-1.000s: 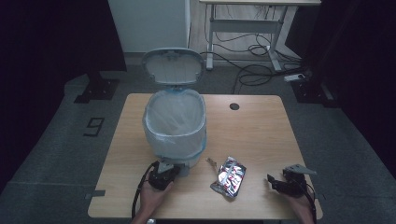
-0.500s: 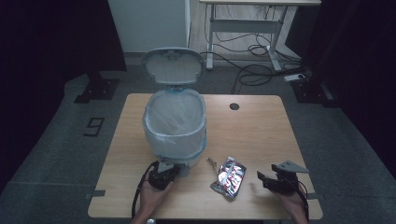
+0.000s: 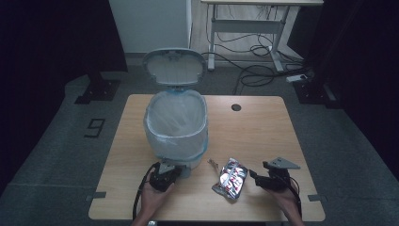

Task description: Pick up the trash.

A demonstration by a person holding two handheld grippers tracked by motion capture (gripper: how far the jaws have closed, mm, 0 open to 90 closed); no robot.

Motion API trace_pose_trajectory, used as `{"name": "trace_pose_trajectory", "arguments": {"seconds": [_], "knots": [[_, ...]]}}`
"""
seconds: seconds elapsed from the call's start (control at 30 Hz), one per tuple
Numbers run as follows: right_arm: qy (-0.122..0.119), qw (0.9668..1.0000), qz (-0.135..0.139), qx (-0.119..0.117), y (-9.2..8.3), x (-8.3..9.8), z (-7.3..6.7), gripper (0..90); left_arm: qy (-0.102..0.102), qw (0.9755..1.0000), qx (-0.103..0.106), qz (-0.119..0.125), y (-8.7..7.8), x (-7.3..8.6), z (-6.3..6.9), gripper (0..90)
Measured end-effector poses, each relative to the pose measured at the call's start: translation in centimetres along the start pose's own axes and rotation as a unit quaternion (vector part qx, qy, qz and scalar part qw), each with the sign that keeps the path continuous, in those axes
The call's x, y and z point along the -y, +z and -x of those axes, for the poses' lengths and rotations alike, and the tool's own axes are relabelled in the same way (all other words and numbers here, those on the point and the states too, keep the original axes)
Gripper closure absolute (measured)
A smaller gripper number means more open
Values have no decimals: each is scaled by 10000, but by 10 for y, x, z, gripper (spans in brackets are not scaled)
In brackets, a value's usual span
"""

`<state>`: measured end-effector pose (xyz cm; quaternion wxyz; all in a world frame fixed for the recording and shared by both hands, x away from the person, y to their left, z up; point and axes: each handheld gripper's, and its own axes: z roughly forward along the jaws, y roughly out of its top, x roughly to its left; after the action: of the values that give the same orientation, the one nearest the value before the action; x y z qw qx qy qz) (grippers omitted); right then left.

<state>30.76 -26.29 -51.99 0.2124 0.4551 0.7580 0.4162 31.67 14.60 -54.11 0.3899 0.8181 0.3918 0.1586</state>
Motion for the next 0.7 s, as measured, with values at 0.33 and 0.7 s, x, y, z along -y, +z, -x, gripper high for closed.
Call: {"name": "trace_pose_trajectory", "arguments": {"seconds": [0.33,0.7], "knots": [[-118,9998,13,-188,15,-13,-14,278,4,10000,19,-2,0,0,-1,900],[-147,9989,-418,-164,43,-6,-16,263,9,10000,47,-14,0,0,-2,900]]}}
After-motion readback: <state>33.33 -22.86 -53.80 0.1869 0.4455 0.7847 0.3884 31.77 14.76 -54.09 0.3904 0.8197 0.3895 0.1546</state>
